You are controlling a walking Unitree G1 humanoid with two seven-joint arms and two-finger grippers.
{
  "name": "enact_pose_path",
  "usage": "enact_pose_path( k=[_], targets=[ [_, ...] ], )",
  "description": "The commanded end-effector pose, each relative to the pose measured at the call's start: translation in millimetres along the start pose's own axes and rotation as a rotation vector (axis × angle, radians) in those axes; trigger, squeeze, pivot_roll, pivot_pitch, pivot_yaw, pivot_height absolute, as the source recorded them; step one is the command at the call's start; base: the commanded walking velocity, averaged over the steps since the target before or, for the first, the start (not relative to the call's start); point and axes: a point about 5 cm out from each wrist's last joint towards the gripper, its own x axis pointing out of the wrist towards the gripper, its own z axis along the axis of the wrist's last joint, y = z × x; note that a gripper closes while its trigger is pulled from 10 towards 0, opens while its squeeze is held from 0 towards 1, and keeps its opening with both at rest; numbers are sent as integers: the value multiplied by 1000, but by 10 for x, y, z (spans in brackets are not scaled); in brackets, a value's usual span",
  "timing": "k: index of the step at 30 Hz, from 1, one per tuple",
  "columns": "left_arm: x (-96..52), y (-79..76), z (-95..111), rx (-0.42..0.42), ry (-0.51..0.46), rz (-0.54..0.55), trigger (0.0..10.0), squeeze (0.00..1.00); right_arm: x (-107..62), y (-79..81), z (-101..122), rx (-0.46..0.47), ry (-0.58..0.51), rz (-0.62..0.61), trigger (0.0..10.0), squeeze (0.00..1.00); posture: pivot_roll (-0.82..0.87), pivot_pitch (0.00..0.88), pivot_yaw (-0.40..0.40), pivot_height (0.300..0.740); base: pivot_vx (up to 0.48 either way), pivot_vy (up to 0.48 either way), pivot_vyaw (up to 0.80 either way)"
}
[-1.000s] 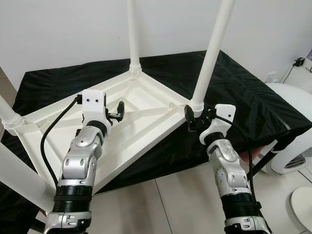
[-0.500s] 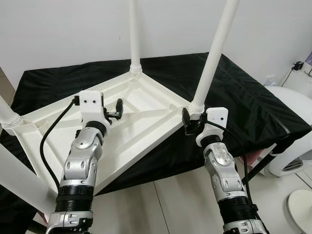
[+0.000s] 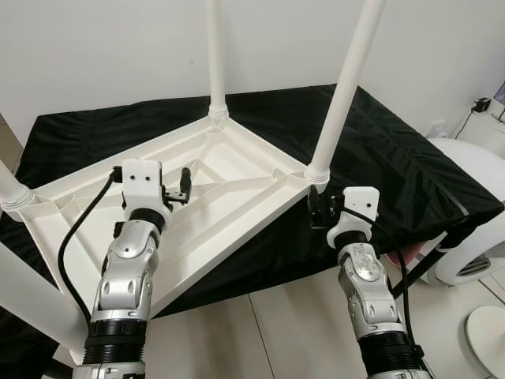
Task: Building children table
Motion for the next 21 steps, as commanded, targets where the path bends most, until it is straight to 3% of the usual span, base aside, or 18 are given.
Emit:
enact_pose_path(
  k=[1, 13, 17, 21],
  targets=[
    [-21, 84, -11, 22, -9, 134, 10000, 0, -39, -15, -28, -7, 4, -10, 10000, 0, -37, 73, 44, 740, 0, 0, 0],
    [-103, 125, -13, 22, -41, 127, 10000, 0, -29, -56, -23, -30, -5, -17, 10000, 0, -34, 43, 26, 740, 0, 0, 0],
    [-167, 81, -56, 7, -47, 101, 10000, 0, -47, -32, -32, -39, -7, -3, 10000, 0, -35, 38, 22, 740, 0, 0, 0],
    [-223, -57, -103, -29, -72, 66, 10000, 0, -74, -23, -60, -59, -2, 19, 10000, 0, -39, 31, 16, 740, 0, 0, 0]
  ],
)
